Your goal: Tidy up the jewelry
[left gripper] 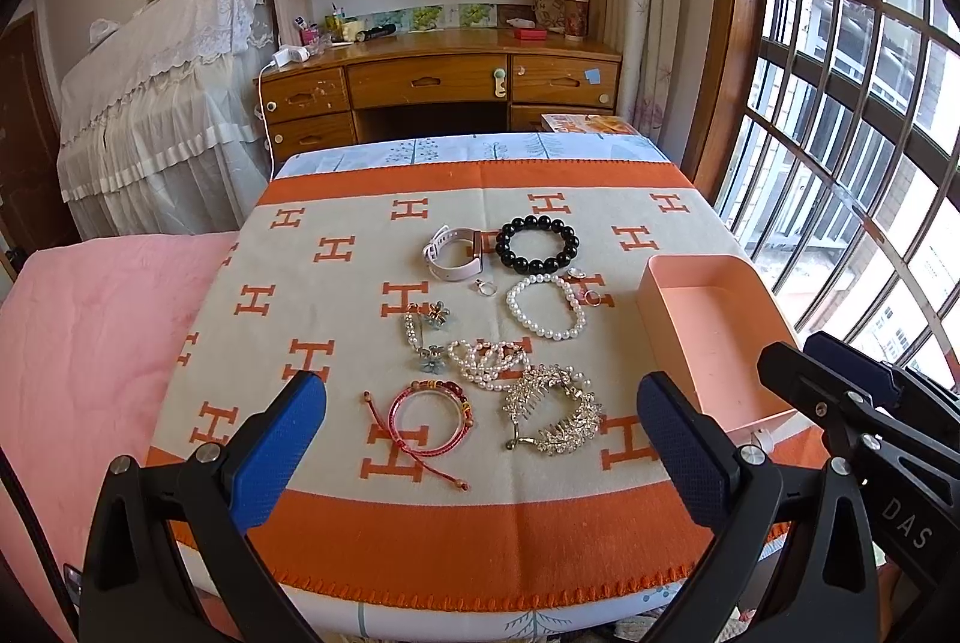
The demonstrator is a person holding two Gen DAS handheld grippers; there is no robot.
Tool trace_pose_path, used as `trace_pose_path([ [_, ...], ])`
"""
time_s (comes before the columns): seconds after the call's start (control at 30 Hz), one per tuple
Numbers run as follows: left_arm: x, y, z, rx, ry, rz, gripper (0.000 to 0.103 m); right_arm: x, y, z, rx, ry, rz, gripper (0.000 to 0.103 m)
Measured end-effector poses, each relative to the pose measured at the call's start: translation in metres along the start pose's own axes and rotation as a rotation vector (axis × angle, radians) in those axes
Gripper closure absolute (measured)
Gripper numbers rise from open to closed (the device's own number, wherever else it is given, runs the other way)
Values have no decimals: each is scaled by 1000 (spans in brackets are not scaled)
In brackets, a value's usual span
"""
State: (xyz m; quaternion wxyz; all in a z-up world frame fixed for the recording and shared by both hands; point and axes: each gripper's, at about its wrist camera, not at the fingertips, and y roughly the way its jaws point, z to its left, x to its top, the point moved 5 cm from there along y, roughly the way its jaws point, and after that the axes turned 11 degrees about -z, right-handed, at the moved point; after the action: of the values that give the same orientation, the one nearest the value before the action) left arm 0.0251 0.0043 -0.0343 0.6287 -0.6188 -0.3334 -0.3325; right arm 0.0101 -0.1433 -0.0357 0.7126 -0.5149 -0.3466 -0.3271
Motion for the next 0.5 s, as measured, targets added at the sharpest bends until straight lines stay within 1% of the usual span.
trace_pose_path([
  [0.13, 0, 0, 0, -1, 0, 3, 1, -1, 0, 4, 2, 0, 1, 60],
  [0.2, 0, 2, 2, -14, -10, 12, 1, -1, 0, 4, 7, -1, 5, 60],
  [0.23, 0, 4, 5, -24, -20, 17, 1, 6, -7, 17, 12, -4, 12, 60],
  [0.3, 4, 10, 13, -35, -46, 27, 1, 11, -4, 19, 20, -2, 29, 60],
  [0.4, 15, 15, 39, -4, -67, 19, 1, 21, 3, 17, 29, 16, 59, 60],
  [0.5, 35, 24, 69, 68, -64, 10, 1, 36, 18, 17, 53, 27, 101, 60],
])
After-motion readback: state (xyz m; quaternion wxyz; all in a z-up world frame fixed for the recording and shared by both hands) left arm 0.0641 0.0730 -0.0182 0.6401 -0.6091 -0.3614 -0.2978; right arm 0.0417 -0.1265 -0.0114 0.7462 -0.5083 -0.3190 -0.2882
